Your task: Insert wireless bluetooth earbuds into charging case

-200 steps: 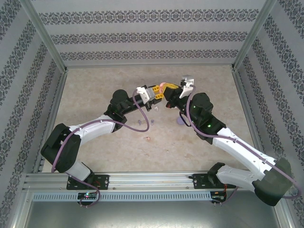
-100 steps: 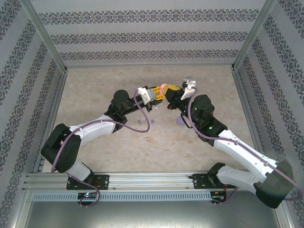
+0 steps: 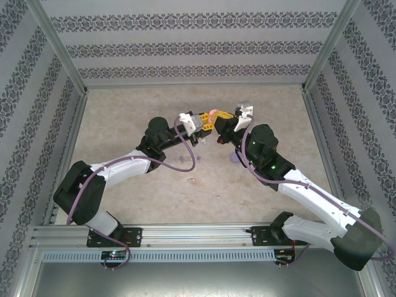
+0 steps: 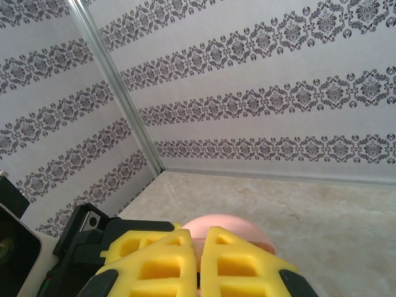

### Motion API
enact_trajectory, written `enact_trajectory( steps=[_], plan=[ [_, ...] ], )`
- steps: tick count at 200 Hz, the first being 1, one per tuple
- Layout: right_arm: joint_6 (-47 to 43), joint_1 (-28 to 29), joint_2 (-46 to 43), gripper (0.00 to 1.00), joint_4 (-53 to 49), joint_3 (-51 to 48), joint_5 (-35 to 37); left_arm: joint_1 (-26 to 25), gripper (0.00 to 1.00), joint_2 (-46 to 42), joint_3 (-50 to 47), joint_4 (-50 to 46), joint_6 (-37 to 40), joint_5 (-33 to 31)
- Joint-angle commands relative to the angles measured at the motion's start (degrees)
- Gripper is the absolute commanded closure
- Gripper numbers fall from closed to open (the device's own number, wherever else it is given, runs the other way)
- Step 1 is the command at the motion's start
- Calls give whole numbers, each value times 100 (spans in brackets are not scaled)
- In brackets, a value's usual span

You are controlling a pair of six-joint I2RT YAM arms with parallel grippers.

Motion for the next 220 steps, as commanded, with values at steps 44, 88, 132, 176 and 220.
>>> enact_trajectory(
  steps=[44, 88, 132, 176, 220],
  plan=[
    [-199, 224, -24, 100, -360, -369, 17, -26, 100, -88, 418, 750, -735, -587],
    [-192, 233, 22, 100, -359, -383, -109, -31, 100, -55, 530, 638, -939, -690],
    [-153, 284, 196, 100, -492, -272, -96, -46, 100, 9, 526, 525, -737, -654],
    [14, 438, 325, 100, -876, -91, 426, -83, 100, 142, 465, 407, -466, -642],
    [557, 640, 415, 82, -1125, 62, 1015, -83, 100, 357, 327, 612, -480, -752]
  ],
)
